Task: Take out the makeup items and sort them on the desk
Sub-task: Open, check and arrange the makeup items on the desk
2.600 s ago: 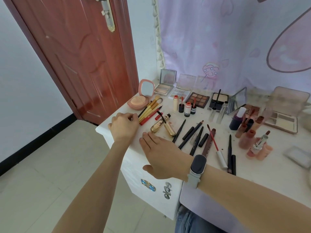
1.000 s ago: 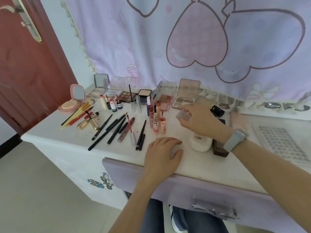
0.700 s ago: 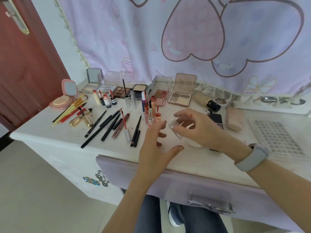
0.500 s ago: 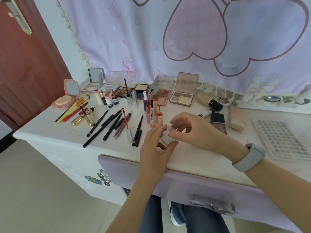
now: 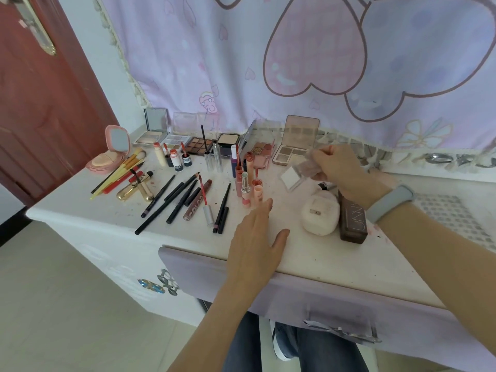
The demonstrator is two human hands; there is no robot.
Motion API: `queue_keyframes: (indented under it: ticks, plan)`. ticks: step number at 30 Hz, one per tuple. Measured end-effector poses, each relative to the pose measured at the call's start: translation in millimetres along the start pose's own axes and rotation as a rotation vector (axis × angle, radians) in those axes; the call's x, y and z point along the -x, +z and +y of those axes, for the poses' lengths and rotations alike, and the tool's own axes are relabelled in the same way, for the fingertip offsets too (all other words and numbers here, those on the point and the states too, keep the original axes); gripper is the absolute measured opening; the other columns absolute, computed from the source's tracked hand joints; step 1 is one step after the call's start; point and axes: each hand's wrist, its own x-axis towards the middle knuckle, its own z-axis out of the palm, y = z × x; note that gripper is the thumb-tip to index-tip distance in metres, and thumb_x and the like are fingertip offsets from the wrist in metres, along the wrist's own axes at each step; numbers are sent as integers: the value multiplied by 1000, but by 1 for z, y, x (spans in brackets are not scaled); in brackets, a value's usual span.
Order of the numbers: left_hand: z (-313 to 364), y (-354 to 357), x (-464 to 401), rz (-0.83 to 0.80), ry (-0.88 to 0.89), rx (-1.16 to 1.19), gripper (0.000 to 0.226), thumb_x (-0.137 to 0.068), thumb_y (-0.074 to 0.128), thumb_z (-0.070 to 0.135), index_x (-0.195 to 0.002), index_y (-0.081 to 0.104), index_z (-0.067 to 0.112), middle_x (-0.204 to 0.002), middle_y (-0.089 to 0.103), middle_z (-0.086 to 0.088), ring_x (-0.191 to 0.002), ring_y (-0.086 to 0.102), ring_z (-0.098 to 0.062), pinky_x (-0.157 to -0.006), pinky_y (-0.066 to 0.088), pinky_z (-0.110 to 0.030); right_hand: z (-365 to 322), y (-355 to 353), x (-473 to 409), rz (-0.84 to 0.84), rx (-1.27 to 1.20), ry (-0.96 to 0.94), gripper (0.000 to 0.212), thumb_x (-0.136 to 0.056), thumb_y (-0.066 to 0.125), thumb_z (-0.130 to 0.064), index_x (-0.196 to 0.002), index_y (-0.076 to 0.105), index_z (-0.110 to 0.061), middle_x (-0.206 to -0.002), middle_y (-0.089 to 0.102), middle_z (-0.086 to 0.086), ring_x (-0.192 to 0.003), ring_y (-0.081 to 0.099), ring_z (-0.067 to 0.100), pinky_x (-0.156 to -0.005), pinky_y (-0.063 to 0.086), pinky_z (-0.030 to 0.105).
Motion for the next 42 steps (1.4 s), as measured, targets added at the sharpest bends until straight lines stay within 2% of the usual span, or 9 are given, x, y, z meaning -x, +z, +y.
queue_keyframes:
  ticks: [5,8,11,17,22,27,32,36,42]
  plan:
    - [-1,2,0,55,185,-267,27,-83,61,28,-105,68,13,-110,67,-2,-104,59,-25,-92,41,-37,8,10,-27,85,143,55,18,-94,43,-14,-102,57,-7,-65,55,3,-43,51,7,-34,36,10]
    - [-1,1,1,14,218,-327,34,-87,46,34,-107,68,16,-115,65,-1,-107,59,-23,-93,41,-37,13,12,-33,44,169,85,23,-91,47,-7,-113,51,-2,-80,58,11,-36,54,3,-35,41,11]
    - [-1,0,0,-24,226,-345,42,-86,38,37,-110,66,17,-118,64,-1,-109,57,-22,-94,41,-37,16,11,-39,7,226,80,29,-85,52,1,-113,51,-7,-113,55,16,-55,62,15,-45,52,17]
    - [-2,1,-2,-15,219,-343,42,-85,39,38,-109,66,17,-116,64,0,-108,58,-22,-93,42,-37,21,13,-38,-7,463,-17,30,-83,56,1,-112,54,-1,-113,57,20,-76,65,30,-79,55,43]
    - [-2,0,-2,-28,212,-356,42,-85,38,38,-110,66,18,-117,64,1,-109,57,-21,-93,41,-36,16,10,-35,-17,466,-24,36,-91,45,-21,-120,51,0,-99,65,16,-54,63,19,-61,54,28]
    - [-2,1,-2,-38,191,-351,40,-85,40,37,-111,65,19,-118,63,2,-111,56,-21,-95,40,-37,14,-17,-28,10,405,-88,26,-92,43,-17,-113,55,-7,-90,68,12,-49,58,9,-46,46,15]
    - [-2,2,-2,-34,178,-346,34,-84,49,33,-111,65,18,-119,62,2,-112,55,-21,-95,39,-37,17,-49,-18,-143,762,-292,22,-88,54,-11,-108,63,-13,-105,66,2,-88,54,12,-80,39,20]
    - [-1,2,-1,-33,173,-348,35,-85,49,33,-112,65,18,-119,62,3,-112,55,-20,-96,38,-37,23,-48,-16,-347,1058,-335,29,-87,53,-15,-115,62,-16,-118,61,2,-101,46,11,-79,28,15]
    - [0,1,-1,-47,161,-332,37,-85,47,34,-114,63,19,-122,61,3,-114,53,-19,-98,36,-36,18,-34,-24,-419,1247,-269,36,-87,47,-9,-121,57,-16,-123,58,5,-115,47,24,-94,43,36]
